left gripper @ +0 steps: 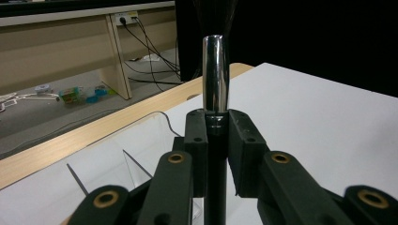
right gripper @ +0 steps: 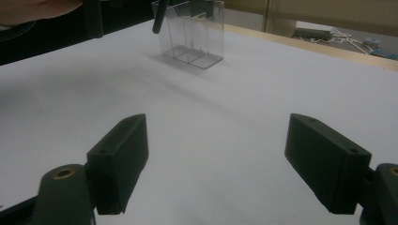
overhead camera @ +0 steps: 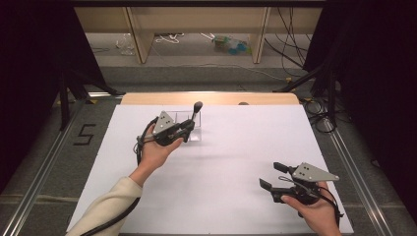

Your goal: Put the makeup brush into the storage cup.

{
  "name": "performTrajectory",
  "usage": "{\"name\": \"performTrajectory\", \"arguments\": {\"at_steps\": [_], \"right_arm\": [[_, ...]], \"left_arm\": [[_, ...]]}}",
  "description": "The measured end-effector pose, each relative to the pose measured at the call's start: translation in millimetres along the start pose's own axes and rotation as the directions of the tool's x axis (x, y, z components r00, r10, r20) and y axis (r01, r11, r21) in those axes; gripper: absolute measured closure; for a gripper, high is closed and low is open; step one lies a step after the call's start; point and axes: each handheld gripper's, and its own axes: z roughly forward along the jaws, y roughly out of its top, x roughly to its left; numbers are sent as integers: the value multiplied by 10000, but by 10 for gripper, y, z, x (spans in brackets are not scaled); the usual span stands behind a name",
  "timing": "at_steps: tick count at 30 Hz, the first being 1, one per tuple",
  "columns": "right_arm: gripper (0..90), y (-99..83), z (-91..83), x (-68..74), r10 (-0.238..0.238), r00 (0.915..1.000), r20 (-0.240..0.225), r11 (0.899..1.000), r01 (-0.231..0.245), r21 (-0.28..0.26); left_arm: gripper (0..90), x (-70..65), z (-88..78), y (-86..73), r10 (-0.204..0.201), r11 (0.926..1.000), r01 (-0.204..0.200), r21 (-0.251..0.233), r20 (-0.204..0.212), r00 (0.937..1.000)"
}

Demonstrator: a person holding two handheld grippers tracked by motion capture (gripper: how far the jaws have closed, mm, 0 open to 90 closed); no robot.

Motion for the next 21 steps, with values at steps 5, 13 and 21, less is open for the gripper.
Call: {"name": "performTrajectory", "arguments": {"at_steps": [5, 13, 21], "right_arm": [[228, 0, -7, 13, 193, 9998, -81, 9997, -192, 139], [228, 0, -2, 1, 20, 10000, -10, 10000, -20, 19], [228, -1, -4, 5, 85, 10000, -27, 9999, -85, 66]], "left_arm": [[789, -3, 9, 13, -20, 10000, 19, -20, -37, 10000], [789, -8, 33, 16, -52, 10000, 52, -73, -32, 10000], [788, -8, 47, 39, -33, 9999, 32, -126, -29, 10000]]}}
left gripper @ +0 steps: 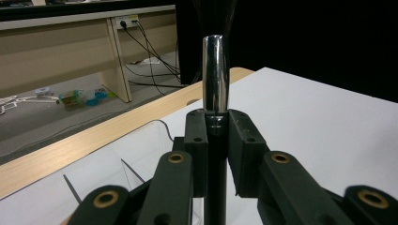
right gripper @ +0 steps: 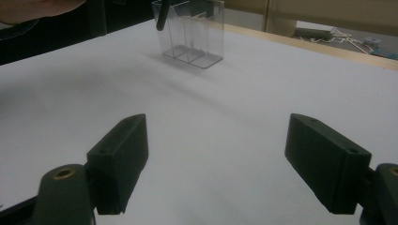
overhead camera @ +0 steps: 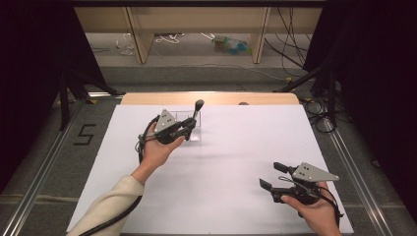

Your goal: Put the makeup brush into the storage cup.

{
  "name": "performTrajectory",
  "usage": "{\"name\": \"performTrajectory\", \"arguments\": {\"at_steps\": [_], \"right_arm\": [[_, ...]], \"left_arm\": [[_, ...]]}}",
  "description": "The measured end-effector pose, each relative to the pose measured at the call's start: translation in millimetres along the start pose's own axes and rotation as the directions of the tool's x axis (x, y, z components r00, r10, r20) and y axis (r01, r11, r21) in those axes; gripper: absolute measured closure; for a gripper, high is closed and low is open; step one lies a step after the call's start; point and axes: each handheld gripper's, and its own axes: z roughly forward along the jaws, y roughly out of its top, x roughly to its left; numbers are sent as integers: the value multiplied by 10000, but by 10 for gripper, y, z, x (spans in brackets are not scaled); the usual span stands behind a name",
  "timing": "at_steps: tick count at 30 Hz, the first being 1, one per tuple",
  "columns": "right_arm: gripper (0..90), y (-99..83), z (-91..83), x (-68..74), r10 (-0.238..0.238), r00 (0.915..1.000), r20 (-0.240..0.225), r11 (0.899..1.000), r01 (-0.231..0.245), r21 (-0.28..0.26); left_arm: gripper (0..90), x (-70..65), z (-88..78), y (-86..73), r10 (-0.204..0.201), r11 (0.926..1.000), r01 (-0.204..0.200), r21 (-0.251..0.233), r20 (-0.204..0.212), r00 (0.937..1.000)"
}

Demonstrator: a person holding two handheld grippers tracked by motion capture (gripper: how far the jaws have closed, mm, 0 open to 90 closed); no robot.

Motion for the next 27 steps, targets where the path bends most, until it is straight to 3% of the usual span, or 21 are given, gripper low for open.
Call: {"name": "performTrajectory", "arguments": {"at_steps": [26, 27], "right_arm": [[228, -3, 0, 6, 119, 9999, -43, 9999, -119, 64], [228, -3, 5, -5, -41, 10000, 5, 10000, 41, -55]], "left_arm": [[788, -13, 71, 42, 38, 9999, -37, -116, 70, 10000], [788, -14, 75, 44, 27, 9999, -26, -129, 72, 10000]]}}
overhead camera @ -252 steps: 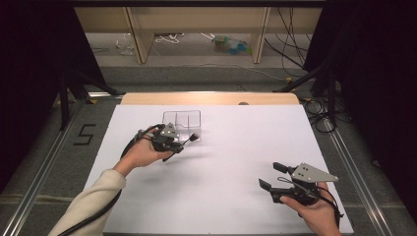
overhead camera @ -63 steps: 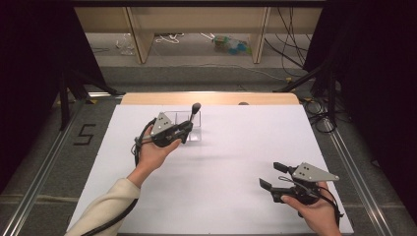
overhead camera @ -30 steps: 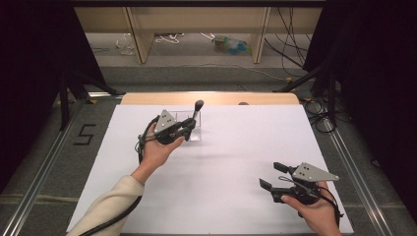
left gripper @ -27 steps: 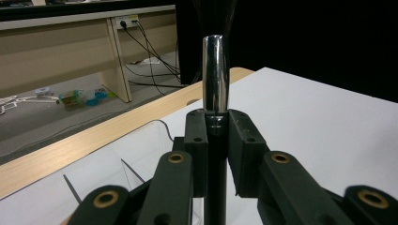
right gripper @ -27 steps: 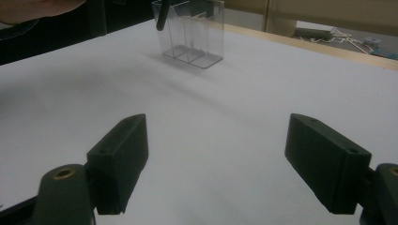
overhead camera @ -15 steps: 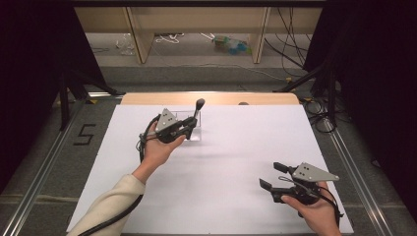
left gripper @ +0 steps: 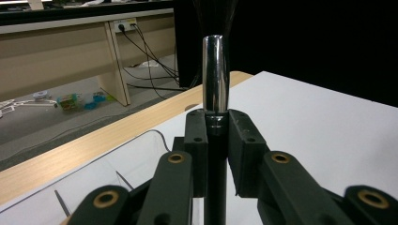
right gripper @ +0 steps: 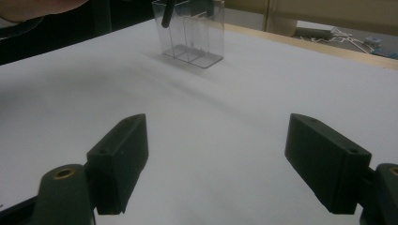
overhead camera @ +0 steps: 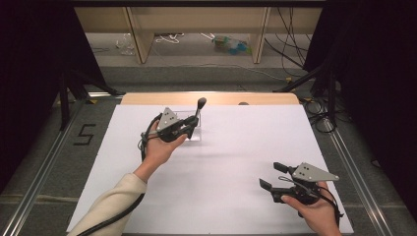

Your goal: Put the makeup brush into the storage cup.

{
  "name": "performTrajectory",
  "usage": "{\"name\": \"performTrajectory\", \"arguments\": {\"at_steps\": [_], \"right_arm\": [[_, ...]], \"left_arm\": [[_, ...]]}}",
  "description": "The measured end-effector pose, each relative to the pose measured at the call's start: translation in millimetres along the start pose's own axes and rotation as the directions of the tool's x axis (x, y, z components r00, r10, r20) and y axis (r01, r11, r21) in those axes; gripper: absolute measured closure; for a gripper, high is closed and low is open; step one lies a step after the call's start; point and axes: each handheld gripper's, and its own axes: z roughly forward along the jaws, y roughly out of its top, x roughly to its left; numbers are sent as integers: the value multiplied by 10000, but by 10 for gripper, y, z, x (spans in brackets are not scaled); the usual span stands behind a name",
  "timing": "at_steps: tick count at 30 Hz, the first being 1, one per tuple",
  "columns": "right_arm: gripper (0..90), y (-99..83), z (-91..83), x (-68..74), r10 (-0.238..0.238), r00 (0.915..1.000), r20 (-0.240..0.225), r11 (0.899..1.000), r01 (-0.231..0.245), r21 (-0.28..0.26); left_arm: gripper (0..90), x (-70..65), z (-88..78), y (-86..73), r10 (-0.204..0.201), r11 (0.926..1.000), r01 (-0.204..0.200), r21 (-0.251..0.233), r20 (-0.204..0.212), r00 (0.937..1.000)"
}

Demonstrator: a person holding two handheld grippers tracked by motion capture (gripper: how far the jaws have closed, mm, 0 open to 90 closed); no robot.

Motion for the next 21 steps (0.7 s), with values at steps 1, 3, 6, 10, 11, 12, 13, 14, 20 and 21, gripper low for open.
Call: {"name": "performTrajectory", "arguments": {"at_steps": [1, 3, 6, 10, 11, 12, 13, 14, 20, 21], "right_arm": [[228, -4, 12, 0, 14, 10000, -36, 9999, -15, -133], [228, -2, 6, 0, 20, 10000, 1, 10000, -20, -48], [228, -2, 4, -1, 18, 10000, -5, 10000, -18, -39], [228, -3, 6, -1, 9, 10000, -1, 10000, -9, -44], [228, -3, 5, -1, 17, 10000, 1, 10000, -17, -44], [228, -3, 5, -2, 24, 10000, -3, 10000, -24, -44], [228, -3, 5, -2, 21, 10000, -4, 10000, -21, -44], [228, -3, 6, -1, 16, 10000, -3, 10000, -16, -52], [228, -4, 6, -2, 25, 10000, -13, 10000, -25, -48], [228, -5, 9, -4, 29, 10000, -46, 10000, -29, -86]], "left_arm": [[789, -1, 3, 3, -20, 10000, 20, -8, 0, 10000], [788, -3, 6, 9, -16, 10000, 16, -4, -14, 10000], [788, -5, 14, 16, -2, 10000, 2, -27, 11, 10000], [788, -8, 26, 21, -24, 10000, 24, -41, 24, 10000], [788, -7, 26, 24, 9, 10000, -9, -23, 12, 10000], [788, -7, 26, 24, 9, 10000, -9, -23, 12, 10000], [789, -6, 29, 30, 3, 10000, -3, -53, 13, 10000], [788, -6, 31, 33, -12, 10000, 12, -74, 5, 10000], [788, -3, 42, 49, -5, 9999, 5, -133, 13, 10000], [788, -6, 46, 52, -28, 9999, 28, -148, 21, 10000]]}}
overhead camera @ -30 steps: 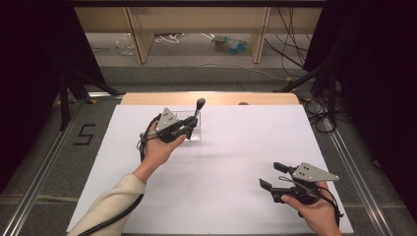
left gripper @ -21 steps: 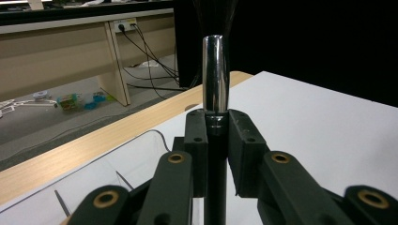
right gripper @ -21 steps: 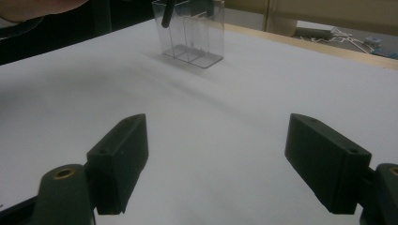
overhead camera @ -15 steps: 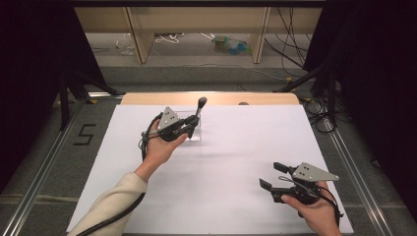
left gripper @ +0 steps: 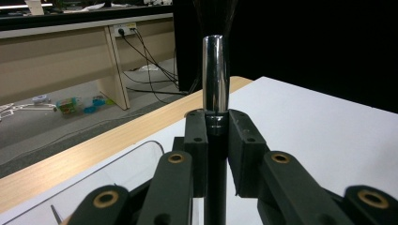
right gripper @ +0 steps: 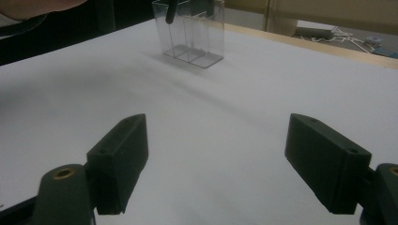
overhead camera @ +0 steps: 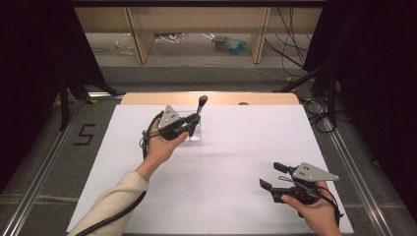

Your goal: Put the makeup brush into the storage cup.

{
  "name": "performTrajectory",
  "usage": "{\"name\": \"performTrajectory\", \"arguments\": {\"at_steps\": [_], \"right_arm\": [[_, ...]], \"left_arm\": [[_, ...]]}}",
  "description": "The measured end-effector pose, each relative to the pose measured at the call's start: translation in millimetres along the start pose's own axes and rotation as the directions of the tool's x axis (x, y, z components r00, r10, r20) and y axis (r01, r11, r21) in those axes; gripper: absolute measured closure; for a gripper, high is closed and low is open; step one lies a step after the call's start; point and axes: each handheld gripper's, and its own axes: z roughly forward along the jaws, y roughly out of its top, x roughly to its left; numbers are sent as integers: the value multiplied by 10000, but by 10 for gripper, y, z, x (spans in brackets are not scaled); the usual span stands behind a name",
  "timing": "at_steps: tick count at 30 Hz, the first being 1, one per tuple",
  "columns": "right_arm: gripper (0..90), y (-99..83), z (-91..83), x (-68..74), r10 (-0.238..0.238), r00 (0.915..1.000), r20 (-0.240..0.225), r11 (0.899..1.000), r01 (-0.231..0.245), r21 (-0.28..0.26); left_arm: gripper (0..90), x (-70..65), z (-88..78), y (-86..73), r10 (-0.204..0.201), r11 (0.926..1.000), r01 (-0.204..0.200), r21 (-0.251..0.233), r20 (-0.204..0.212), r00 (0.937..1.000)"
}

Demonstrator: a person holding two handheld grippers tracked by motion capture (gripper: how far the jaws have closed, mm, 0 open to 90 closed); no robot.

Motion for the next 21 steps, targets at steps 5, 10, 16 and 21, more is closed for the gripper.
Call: {"name": "performTrajectory", "arguments": {"at_steps": [5, 10, 16, 21], "right_arm": [[228, -1, 0, -2, 7, 10000, -16, 10000, -7, -1], [228, -1, -4, -1, 40, 10000, -29, 10000, -40, 61], [228, -5, 4, 11, 233, 9996, -133, 9997, -233, 30], [228, -5, 2, 10, 213, 9997, -141, 9998, -212, 36]], "left_arm": [[788, -2, 14, 19, 0, 10000, 0, -46, 4, 10000], [788, 0, 24, 41, -11, 9999, 11, -111, -1, 10000], [788, 3, 28, 58, -2, 9998, 2, -180, -5, 10000], [788, 13, 28, 68, -15, 9998, 15, -215, -21, 10000]]}}
